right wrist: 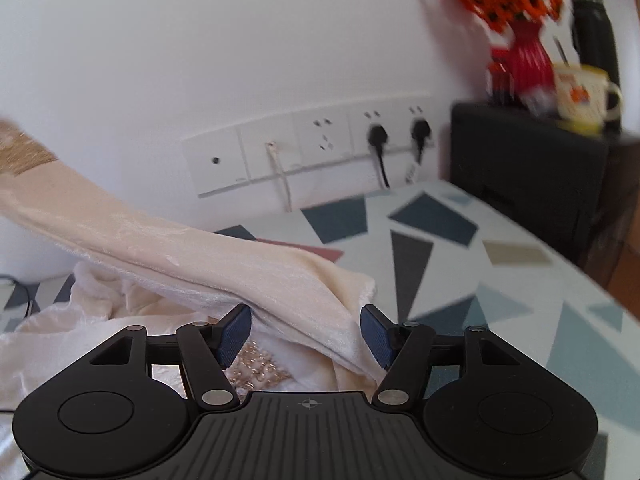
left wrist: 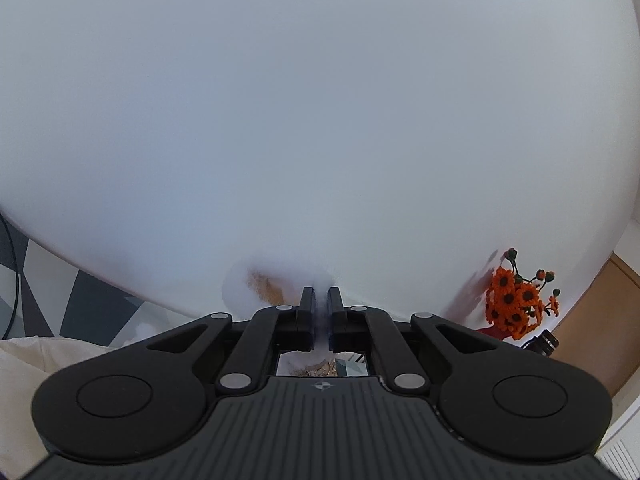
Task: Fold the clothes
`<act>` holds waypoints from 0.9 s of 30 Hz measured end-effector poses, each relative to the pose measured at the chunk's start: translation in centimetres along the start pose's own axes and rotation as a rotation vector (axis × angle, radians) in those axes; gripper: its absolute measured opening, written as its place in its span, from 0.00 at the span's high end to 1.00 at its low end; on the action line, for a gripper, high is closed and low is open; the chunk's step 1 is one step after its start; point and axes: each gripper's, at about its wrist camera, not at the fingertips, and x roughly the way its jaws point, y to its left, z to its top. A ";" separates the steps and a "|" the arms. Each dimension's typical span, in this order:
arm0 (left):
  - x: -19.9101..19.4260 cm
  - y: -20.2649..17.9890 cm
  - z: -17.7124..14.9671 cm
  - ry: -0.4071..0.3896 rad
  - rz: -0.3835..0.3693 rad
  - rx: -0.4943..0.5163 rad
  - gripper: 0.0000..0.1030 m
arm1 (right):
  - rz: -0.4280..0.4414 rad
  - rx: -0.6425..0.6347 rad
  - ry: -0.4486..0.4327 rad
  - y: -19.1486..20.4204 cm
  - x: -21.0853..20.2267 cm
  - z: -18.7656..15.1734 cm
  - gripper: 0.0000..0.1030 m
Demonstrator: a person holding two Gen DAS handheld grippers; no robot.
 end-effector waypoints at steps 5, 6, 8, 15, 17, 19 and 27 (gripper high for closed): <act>-0.3 -1.2 0.4 -0.031 -0.031 0.030 0.95 | 0.021 -0.217 -0.037 3.5 0.1 0.0 0.24; -0.4 -1.5 0.5 -0.035 -0.033 0.039 0.95 | 0.006 -0.241 -0.024 4.0 0.6 0.0 0.24; -0.5 -1.6 0.6 -0.041 -0.036 0.042 0.95 | -0.055 -0.272 0.004 4.2 1.9 0.1 0.33; -1.2 0.0 0.8 -0.066 0.007 0.020 0.99 | -0.179 -0.076 -0.107 0.9 2.2 3.0 0.93; -1.0 1.6 0.3 -0.039 0.053 0.002 0.99 | -0.156 -0.077 -0.086 0.7 2.2 2.8 0.93; -0.2 4.1 -1.1 0.049 0.102 -0.061 0.99 | -0.143 -0.102 -0.042 1.1 2.5 2.0 0.93; 1.7 11.0 -10.7 0.481 0.152 -0.424 0.26 | -0.091 -0.200 0.137 2.7 3.4 -1.2 0.77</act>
